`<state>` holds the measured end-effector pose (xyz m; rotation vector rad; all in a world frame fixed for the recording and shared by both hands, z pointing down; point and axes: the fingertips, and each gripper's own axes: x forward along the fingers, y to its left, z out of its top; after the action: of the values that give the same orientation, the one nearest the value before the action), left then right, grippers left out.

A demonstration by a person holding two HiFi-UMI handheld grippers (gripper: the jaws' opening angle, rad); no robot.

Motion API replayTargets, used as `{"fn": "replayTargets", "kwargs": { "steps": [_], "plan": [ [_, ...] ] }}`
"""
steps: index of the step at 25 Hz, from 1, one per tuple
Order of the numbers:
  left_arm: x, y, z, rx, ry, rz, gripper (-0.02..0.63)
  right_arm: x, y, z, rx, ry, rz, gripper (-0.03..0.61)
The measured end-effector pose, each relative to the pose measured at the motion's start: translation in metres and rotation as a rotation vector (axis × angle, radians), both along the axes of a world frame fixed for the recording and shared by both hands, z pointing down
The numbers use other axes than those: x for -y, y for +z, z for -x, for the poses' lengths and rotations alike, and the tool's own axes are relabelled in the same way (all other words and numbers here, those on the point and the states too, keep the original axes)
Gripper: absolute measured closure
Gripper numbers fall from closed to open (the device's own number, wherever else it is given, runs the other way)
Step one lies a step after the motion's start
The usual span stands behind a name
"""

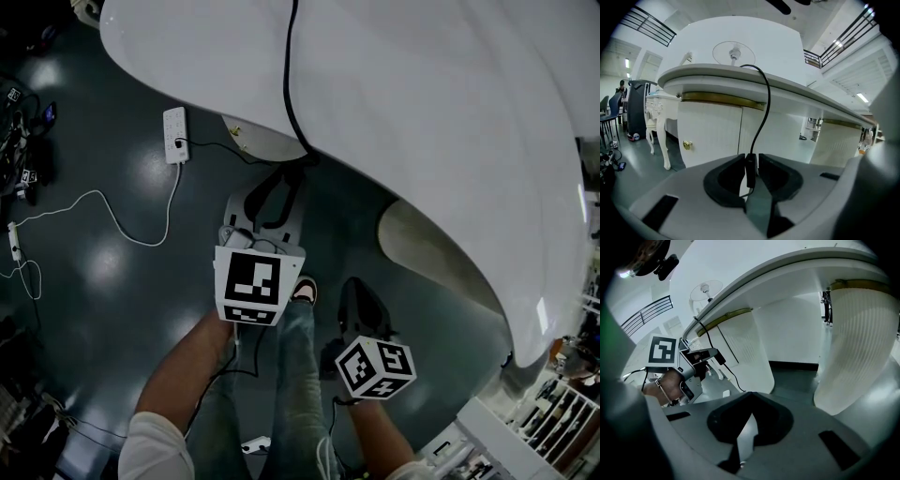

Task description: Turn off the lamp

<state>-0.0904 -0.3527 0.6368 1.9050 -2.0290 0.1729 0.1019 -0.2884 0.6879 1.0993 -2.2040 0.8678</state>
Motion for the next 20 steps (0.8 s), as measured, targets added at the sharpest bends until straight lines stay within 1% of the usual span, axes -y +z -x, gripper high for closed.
{"fn": "replayTargets", "kwargs": {
  "steps": [5, 8, 14, 17, 20],
  "plan": [
    [-0.011, -0.011, 0.003, -0.002, -0.062, -0.025, 0.535, -0.002, -0.002, -0.003, 0.001, -0.002, -0.009, 0.580],
    [-0.022, -0.020, -0.001, -0.030, -0.100, -0.038, 0.535, -0.004, -0.003, -0.004, 0.003, 0.003, -0.009, 0.580],
    [-0.037, -0.025, -0.017, -0.076, -0.129, -0.040, 0.538, -0.009, -0.004, -0.005, 0.007, -0.005, -0.007, 0.580],
    [-0.043, -0.015, -0.020, -0.076, -0.131, -0.017, 0.580, -0.009, -0.001, -0.004, 0.005, -0.008, -0.007, 0.580],
    [-0.054, -0.002, -0.019, -0.090, -0.159, 0.016, 0.592, -0.009, 0.002, -0.004, 0.005, -0.005, -0.006, 0.580]
  ]
}}
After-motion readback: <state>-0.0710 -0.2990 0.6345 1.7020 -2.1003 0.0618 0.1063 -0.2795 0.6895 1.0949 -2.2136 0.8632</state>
